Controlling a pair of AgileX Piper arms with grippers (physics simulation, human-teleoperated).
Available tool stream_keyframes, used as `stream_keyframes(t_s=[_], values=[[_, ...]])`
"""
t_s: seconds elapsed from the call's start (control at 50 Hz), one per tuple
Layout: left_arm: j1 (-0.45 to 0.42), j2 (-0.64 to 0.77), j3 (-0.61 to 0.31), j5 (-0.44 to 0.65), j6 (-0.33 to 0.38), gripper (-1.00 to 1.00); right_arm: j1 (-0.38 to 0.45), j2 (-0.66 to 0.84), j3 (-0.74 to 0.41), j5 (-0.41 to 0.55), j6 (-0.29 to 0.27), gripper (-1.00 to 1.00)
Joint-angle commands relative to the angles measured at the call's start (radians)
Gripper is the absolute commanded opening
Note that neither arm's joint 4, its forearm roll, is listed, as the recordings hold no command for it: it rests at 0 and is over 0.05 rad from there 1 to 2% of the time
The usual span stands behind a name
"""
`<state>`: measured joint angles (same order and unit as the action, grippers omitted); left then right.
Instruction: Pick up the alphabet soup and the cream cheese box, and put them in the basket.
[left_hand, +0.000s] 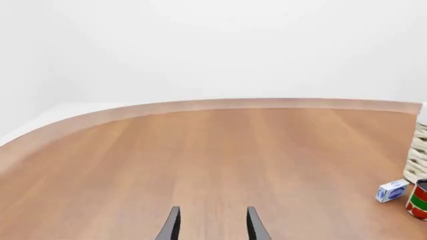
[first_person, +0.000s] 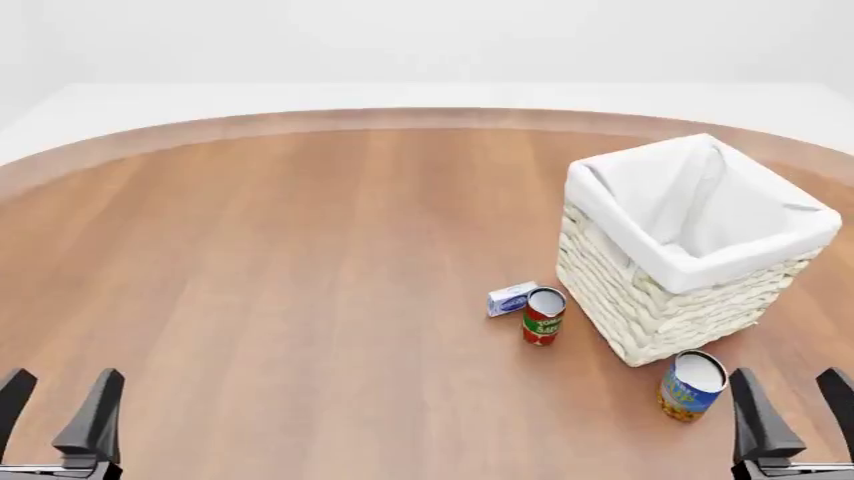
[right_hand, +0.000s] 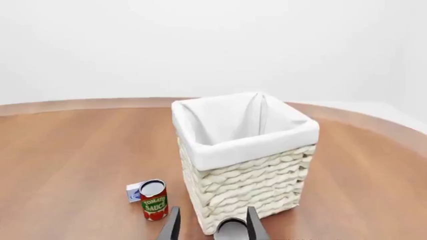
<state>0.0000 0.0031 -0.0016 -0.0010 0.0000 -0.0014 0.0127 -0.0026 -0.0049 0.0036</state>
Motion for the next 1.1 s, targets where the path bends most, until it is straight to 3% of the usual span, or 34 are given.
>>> stream_keyframes(t_s=[0.02,0.24,0.4,0.48,0.54,0.6,0.64,0.66,0.7,0.82,0.88,0.94,1.06,1.1], values=[[0.0,0.005,-0.002,-0.002,0.0,1.0,0.002,0.015,-0.004,0.003,0.02,1.0],[0.0,0.007,-0.001,-0.005,0.0,1.0,-0.003,0.036,-0.005,-0.015,0.018,1.0],[0.0,0.008,-0.001,-0.006,0.0,1.0,0.0,0.029,-0.041,0.026,0.041,1.0],[0.0,0.009,-0.001,-0.006,0.0,1.0,0.058,0.02,-0.084,0.079,0.039,1.0],[0.0,0.008,-0.001,-0.006,0.0,1.0,0.083,0.124,-0.132,0.04,0.086,1.0],[0.0,0.008,-0.001,-0.006,0.0,1.0,0.13,0.18,-0.191,0.03,0.033,1.0],[0.0,0.008,-0.001,-0.006,0.0,1.0,0.151,0.247,-0.237,0.029,0.064,1.0],[0.0,0.008,-0.001,-0.006,0.0,1.0,0.178,0.33,-0.26,0.025,0.039,1.0],[0.0,0.008,-0.001,-0.006,0.0,1.0,0.195,0.333,-0.294,0.025,-0.037,1.0],[0.0,0.009,-0.001,-0.006,0.0,1.0,0.223,0.511,-0.422,0.005,-0.036,1.0],[0.0,0.008,-0.001,-0.006,0.0,1.0,0.246,0.583,-0.461,-0.008,-0.105,1.0],[0.0,0.008,-0.001,-0.006,0.0,1.0,0.252,0.641,-0.521,0.01,-0.095,1.0],[0.0,0.008,-0.001,-0.006,0.0,1.0,0.284,0.718,-0.621,0.046,-0.192,1.0],[0.0,0.008,-0.001,-0.006,0.0,1.0,0.284,0.718,-0.621,0.046,-0.192,1.0]])
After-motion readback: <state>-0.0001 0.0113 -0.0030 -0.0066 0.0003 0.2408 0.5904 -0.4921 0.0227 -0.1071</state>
